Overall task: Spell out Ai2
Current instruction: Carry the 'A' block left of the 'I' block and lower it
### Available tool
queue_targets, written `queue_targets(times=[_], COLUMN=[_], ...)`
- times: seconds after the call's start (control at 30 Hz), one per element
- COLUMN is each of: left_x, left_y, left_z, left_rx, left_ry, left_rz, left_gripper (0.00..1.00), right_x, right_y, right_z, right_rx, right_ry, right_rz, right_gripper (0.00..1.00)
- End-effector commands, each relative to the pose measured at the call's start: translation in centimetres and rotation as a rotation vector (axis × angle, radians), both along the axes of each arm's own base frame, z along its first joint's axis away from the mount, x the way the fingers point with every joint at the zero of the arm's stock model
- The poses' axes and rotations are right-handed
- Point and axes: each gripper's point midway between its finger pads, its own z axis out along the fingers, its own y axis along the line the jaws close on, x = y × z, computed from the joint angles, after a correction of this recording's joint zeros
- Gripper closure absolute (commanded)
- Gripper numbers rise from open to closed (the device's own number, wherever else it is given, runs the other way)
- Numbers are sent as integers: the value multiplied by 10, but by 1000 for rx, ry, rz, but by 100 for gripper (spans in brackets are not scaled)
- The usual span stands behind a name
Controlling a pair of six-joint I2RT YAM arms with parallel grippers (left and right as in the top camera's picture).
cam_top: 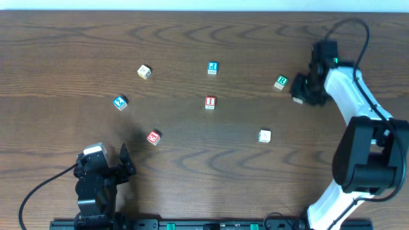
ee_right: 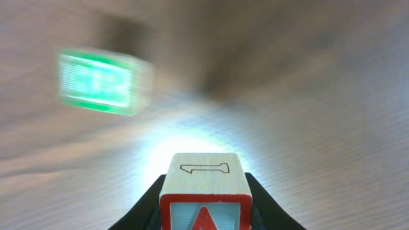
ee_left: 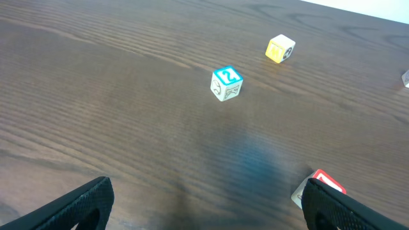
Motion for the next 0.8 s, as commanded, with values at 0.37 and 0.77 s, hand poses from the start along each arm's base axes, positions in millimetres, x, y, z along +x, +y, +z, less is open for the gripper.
queue_targets(times=[0.37,0.77], left_x=[0,0], left_y=[0,0], left_z=[-6,-6], left_rx=[9,9], left_ry=[10,10], left_rz=[-5,-5], left_gripper=[5,5], right_x=[-3,-29], right_y=[277,336], right_z=[89,14], right_rx=[83,34], right_ry=[-227,-128], right_rz=[535,567], right_gripper=[99,99])
